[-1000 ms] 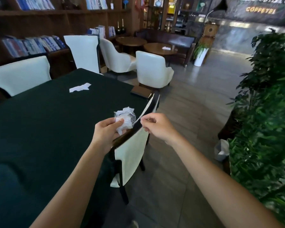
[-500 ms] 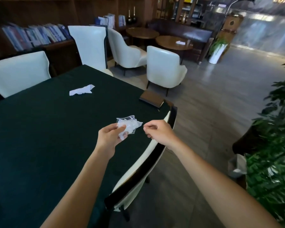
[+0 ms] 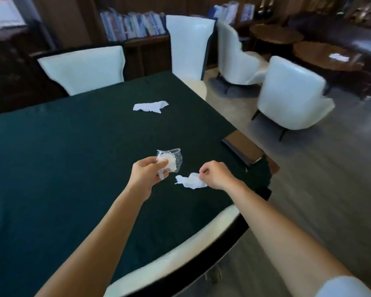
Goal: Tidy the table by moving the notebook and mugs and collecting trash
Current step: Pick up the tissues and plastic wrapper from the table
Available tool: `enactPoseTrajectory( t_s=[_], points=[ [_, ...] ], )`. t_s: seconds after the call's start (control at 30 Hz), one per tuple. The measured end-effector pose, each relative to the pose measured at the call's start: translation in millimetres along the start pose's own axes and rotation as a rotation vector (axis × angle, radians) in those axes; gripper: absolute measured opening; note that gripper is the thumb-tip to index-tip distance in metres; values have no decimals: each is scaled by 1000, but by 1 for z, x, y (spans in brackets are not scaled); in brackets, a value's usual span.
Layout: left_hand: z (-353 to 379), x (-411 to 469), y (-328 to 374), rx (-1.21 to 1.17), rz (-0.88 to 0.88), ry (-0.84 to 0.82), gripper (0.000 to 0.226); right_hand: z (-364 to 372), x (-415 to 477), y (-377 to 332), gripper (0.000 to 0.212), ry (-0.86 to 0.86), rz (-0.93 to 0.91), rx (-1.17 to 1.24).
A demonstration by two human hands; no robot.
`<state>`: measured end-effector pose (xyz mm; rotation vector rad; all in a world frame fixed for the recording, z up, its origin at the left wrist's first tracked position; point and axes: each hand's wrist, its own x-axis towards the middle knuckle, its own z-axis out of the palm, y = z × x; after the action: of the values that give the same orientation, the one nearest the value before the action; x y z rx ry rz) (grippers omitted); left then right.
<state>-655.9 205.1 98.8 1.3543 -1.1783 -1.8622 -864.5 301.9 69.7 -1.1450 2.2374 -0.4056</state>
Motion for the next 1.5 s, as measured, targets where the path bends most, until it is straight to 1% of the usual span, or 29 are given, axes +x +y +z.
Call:
enactPoseTrajectory(
  t_s=[0.1, 0.17, 0.27, 0.3, 0.37, 0.43, 0.57, 0.63, 0.67, 0.7, 0.73, 0.77, 0.83, 0.87, 0.9, 0.93, 0.97, 1.03, 1.1, 1.2, 1.27, 1.33, 1.4, 1.43, 1.5],
  points=[
    [12, 5, -3, -46, -14, 117, 11, -1, 30, -1, 30, -148, -37, -98],
    [21, 5, -10, -81, -29, 180, 18, -1, 49, -2, 36, -245, -71, -191],
    [25, 0, -21, -131, -51, 247, 20, 9, 71, -5, 33, -383, -62, -347],
    [24, -1, -24, -145, -54, 267, 18, 16, 78, -6, 39, -432, -54, -414],
    [19, -4, -30, -163, -60, 312, 14, 27, 83, -9, 60, -525, -38, -530],
    [12, -6, -37, -180, -65, 349, 10, 38, 86, -9, 68, -563, -23, -565],
    [-2, 0, -38, -187, -65, 360, 9, 43, 87, -11, 65, -607, -5, -530],
    [-7, 5, -32, -190, -56, 355, 7, 40, 82, -14, 68, -616, 26, -520],
    [-8, 9, -27, -190, -48, 351, 6, 36, 81, -16, 64, -601, 9, -537],
    [-9, 13, -23, -183, -38, 346, 5, 30, 82, -19, 56, -578, -33, -551],
    [-9, 19, -18, -168, -25, 343, 5, 23, 83, -24, 45, -567, -82, -545],
    [-8, 24, -15, -143, -10, 340, 6, 14, 83, -29, 34, -590, -131, -482],
    [-4, 34, -10, -82, 12, 317, 7, -5, 80, -39, 13, -752, -209, -159],
    [1, 37, -9, -59, 19, 302, 7, -18, 77, -45, 10, -840, -252, 7],
    [5, 40, -7, -39, 22, 285, 8, -30, 73, -52, 14, -882, -294, 143],
    [11, 42, -7, -22, 23, 269, 9, -39, 71, -58, 19, -859, -333, 246],
    [16, 44, -6, -5, 19, 252, 9, -45, 72, -64, 25, -770, -360, 316],
    [26, 52, -4, 25, 7, 239, 12, -48, 78, -73, 33, -509, -398, 336],
    [32, 60, 2, -4, 3, 231, 12, -45, 87, -79, 28, -322, -412, 319],
    [39, 78, 14, -93, 9, 220, 11, -38, 107, -82, 16, -128, -396, 350],
    [41, 91, 20, -155, 28, 183, 14, -34, 124, -85, 13, -23, -387, 375],
    [44, 108, 26, -183, 46, 134, 20, -33, 146, -90, 16, 19, -365, 412],
    [48, 127, 31, -197, 55, 135, 24, -34, 176, -97, 17, -14, -364, 397],
    [48, 136, 33, -202, 54, 164, 24, -35, 190, -100, 16, -61, -369, 377],
    [45, 161, 35, -235, 48, 275, 22, -39, 229, -110, 19, -239, -413, 335]
  ],
)
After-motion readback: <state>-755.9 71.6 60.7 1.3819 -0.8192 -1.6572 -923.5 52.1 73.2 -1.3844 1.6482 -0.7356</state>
